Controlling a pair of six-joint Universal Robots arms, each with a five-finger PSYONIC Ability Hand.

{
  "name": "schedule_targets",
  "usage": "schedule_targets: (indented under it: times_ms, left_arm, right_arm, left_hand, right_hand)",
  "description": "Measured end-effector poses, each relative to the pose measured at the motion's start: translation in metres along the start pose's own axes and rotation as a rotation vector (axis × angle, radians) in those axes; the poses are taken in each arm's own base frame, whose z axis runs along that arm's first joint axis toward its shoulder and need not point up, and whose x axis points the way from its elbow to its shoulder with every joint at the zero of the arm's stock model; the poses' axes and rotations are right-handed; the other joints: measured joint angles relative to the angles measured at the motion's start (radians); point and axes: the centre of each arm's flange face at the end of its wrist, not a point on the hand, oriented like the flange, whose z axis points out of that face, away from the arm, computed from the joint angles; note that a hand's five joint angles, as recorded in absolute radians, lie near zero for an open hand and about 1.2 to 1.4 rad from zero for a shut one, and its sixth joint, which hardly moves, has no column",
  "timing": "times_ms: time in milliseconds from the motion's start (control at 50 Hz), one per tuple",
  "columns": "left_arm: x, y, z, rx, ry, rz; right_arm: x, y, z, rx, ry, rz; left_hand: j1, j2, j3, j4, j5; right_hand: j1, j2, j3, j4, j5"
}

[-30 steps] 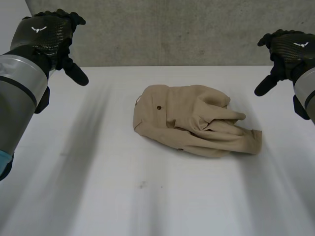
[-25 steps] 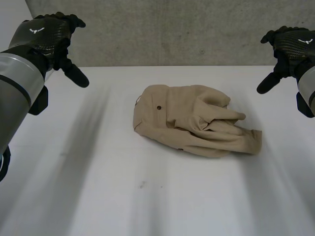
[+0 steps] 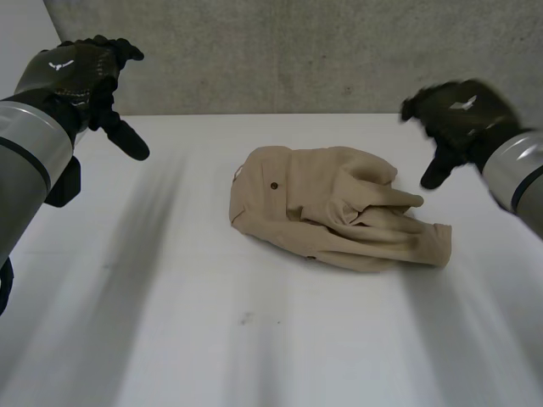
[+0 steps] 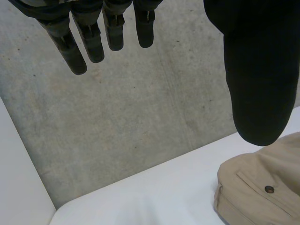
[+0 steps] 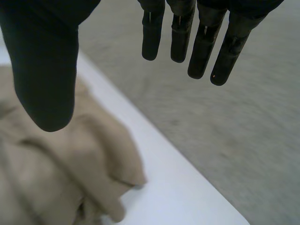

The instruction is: Fold the shorts.

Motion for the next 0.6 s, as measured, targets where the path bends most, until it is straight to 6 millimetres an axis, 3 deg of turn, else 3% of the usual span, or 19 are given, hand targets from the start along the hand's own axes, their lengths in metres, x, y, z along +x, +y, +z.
schedule_targets:
  times_ms: [60,140,160,260,280,300,320,340,380,400,480,520,600]
  left_arm:
    - [0.001,0.003,0.001,-0.001,0.002,0.001]
    - [0.001,0.004,0.002,-0.002,0.002,0.002]
    - [0.002,0.008,0.004,-0.007,0.002,0.002]
    - [0.002,0.013,0.006,-0.017,0.002,0.004]
    - [0.002,0.013,0.006,-0.017,0.002,0.004]
    - [0.002,0.014,0.007,-0.018,0.002,0.004]
    - [0.002,0.014,0.007,-0.018,0.002,0.004]
    - [0.002,0.015,0.008,-0.018,0.002,0.004]
    - [0.002,0.015,0.008,-0.017,0.000,0.004]
    - [0.001,0.014,0.009,-0.014,-0.002,0.004]
    - [0.000,0.013,0.010,-0.007,-0.008,0.004]
    - [-0.002,0.011,0.011,0.002,-0.012,0.003]
    - [-0.004,0.007,0.013,0.022,-0.020,0.001]
  right_arm:
    - [-0.014,0.010,0.003,-0.008,-0.101,-0.093]
    - [-0.018,0.014,0.006,-0.012,-0.129,-0.110]
    - [-0.031,0.030,0.021,-0.023,-0.187,-0.081]
    - [-0.048,0.059,0.058,-0.032,-0.191,0.037]
    - [-0.048,0.059,0.058,-0.032,-0.191,0.037]
    - [-0.053,0.069,0.071,-0.036,-0.174,0.062]
    - [-0.055,0.072,0.074,-0.037,-0.168,0.066]
    - [-0.060,0.077,0.080,-0.042,-0.153,0.071]
    - [-0.065,0.080,0.084,-0.047,-0.142,0.067]
    - [-0.074,0.078,0.083,-0.052,-0.140,0.055]
    - [-0.090,0.067,0.072,-0.053,-0.166,0.026]
    - [-0.100,0.056,0.059,-0.048,-0.201,0.010]
    - [-0.122,0.025,0.015,-0.028,-0.342,-0.011]
  left_hand:
    - [0.000,0.000,0.000,0.000,0.000]
    - [0.000,0.000,0.000,0.000,0.000]
    - [0.000,0.000,0.000,0.000,0.000]
    - [0.000,0.000,0.000,0.000,0.000]
    - [0.000,0.000,0.000,0.000,0.000]
    - [0.000,0.000,0.000,0.000,0.000]
    - [0.000,0.000,0.000,0.000,0.000]
    - [0.000,0.000,0.000,0.000,0.000]
    - [0.000,0.000,0.000,0.000,0.000]
    - [0.000,0.000,0.000,0.000,0.000]
    - [0.000,0.000,0.000,0.000,0.000]
    - [0.000,0.000,0.000,0.000,0.000]
    - [0.000,0.000,0.000,0.000,0.000]
  right_hand:
    - [-0.004,-0.002,-0.002,-0.003,-0.002]
    - [-0.004,-0.002,-0.002,-0.003,-0.004]
    - [-0.004,-0.002,-0.007,-0.010,-0.004]
    - [0.028,0.035,0.030,0.023,0.026]
    - [0.028,0.035,0.030,0.023,0.026]
    - [0.231,0.269,0.238,0.237,0.228]
    - [0.231,0.269,0.238,0.237,0.228]
    - [0.531,0.604,0.582,0.584,0.554]
    - [0.587,0.688,0.665,0.667,0.641]
    - [0.641,0.776,0.757,0.762,0.748]
    - [0.641,0.781,0.769,0.779,0.768]
    - [0.641,0.781,0.769,0.779,0.771]
    - [0.641,0.781,0.769,0.779,0.772]
